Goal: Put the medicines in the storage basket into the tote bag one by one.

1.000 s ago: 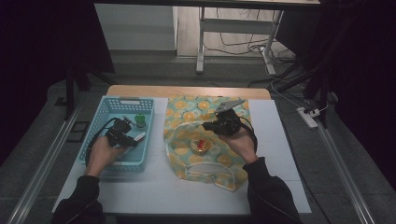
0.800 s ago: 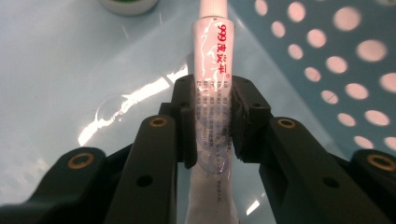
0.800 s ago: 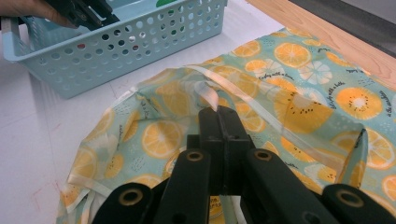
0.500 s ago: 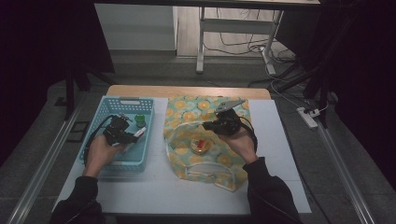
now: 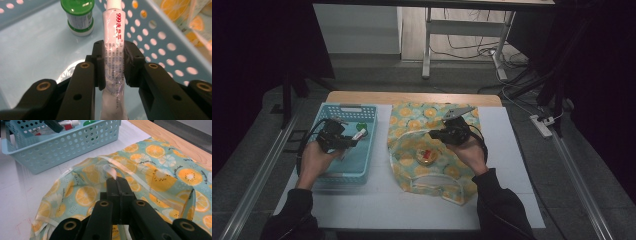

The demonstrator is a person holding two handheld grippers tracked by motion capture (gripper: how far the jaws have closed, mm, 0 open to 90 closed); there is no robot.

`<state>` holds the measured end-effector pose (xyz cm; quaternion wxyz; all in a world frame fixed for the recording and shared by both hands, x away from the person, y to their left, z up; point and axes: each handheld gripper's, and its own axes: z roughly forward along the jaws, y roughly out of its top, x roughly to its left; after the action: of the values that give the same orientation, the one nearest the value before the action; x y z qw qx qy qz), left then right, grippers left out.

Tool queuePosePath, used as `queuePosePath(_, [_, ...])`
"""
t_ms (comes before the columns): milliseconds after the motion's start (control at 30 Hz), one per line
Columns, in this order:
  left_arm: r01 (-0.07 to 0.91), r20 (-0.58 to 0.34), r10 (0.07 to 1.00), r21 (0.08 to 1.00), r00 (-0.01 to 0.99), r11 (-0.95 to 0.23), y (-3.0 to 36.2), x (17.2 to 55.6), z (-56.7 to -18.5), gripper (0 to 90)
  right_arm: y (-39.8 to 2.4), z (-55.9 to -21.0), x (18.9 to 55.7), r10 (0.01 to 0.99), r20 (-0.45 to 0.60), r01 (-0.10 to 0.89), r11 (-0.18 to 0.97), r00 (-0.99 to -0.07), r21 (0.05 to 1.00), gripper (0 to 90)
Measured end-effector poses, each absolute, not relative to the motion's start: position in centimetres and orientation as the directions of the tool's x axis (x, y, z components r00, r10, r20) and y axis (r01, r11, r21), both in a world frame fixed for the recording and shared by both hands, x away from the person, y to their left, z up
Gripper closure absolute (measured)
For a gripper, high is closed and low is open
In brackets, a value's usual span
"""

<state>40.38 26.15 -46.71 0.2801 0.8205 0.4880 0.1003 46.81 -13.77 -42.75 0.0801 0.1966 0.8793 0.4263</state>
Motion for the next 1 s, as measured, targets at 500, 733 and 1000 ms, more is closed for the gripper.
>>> queuePosePath(500, [0.692,-0.133,0.823,0.624,0.552,-0.363,24.6,39.4,-43.9,73.4,-13.8,-42.6,46.7,0.412,0.023,0.270,0.554,-0.911,0.788,90.0])
queuePosePath(733, [0.678,-0.155,0.798,0.634,0.582,-0.372,23.5,39.1,-42.9,73.4,-13.8,-42.5,46.7,0.412,0.024,0.271,0.552,-0.911,0.789,90.0])
queuePosePath(1000, [0.665,-0.180,0.762,0.636,0.622,-0.392,21.8,38.7,-42.6,73.4,-13.8,-42.5,46.7,0.413,0.024,0.270,0.547,-0.910,0.792,90.0])
